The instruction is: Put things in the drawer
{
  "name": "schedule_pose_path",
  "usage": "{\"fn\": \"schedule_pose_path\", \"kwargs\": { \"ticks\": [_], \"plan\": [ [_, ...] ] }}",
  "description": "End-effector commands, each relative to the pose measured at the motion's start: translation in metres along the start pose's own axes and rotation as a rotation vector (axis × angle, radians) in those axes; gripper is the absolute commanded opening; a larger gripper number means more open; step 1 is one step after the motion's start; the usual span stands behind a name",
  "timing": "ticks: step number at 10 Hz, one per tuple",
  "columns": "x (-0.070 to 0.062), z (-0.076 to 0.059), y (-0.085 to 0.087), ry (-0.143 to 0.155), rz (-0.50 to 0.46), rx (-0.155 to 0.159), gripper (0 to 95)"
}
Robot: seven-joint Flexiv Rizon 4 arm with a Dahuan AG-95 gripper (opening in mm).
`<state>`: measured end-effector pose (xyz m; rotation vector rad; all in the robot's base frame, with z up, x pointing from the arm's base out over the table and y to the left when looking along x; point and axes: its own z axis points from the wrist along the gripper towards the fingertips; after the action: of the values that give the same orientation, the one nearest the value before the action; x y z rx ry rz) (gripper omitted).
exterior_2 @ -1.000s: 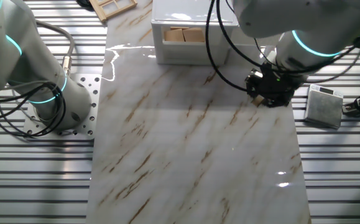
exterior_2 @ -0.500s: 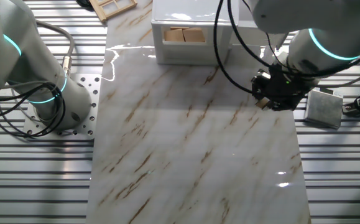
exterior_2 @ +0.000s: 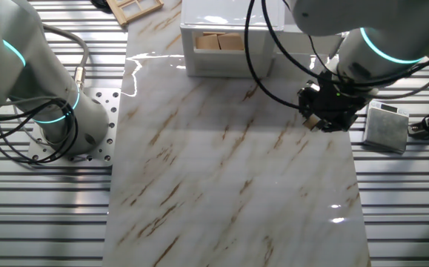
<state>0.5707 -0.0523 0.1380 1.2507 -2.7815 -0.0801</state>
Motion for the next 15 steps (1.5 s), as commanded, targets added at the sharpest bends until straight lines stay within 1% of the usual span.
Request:
{"fn": "schedule_pose_path", "kwargs": {
  "ticks": [1,3,4,5,6,7,9,10,11,13,14,15],
  "plan": [
    [0.0,0.0,0.0,0.001,0.004,-0.001,0.0],
    [0.0,0.0,0.0,0.001,0.027,-0.015,0.0],
    [0.0,-0.002,0.001,0.007,0.044,-0.019,0.0],
    [0.0,-0.008,0.006,0.008,0.057,-0.024,0.0],
    [-0.003,-0.023,0.019,0.005,0.079,-0.029,0.0],
    [-0.008,-0.036,0.03,0.003,0.098,-0.031,0.0],
    [-0.026,-0.059,0.046,0.002,0.144,-0.034,0.0],
    [-0.037,-0.068,0.052,-0.004,0.167,-0.04,0.0],
    [-0.047,-0.075,0.059,-0.009,0.198,-0.047,0.0],
    [-0.064,-0.08,0.069,-0.003,0.239,-0.051,0.0],
    [-0.073,-0.08,0.073,-0.002,0.255,-0.051,0.0],
    [-0.079,-0.079,0.078,-0.004,0.263,-0.053,0.0]
  ]
}}
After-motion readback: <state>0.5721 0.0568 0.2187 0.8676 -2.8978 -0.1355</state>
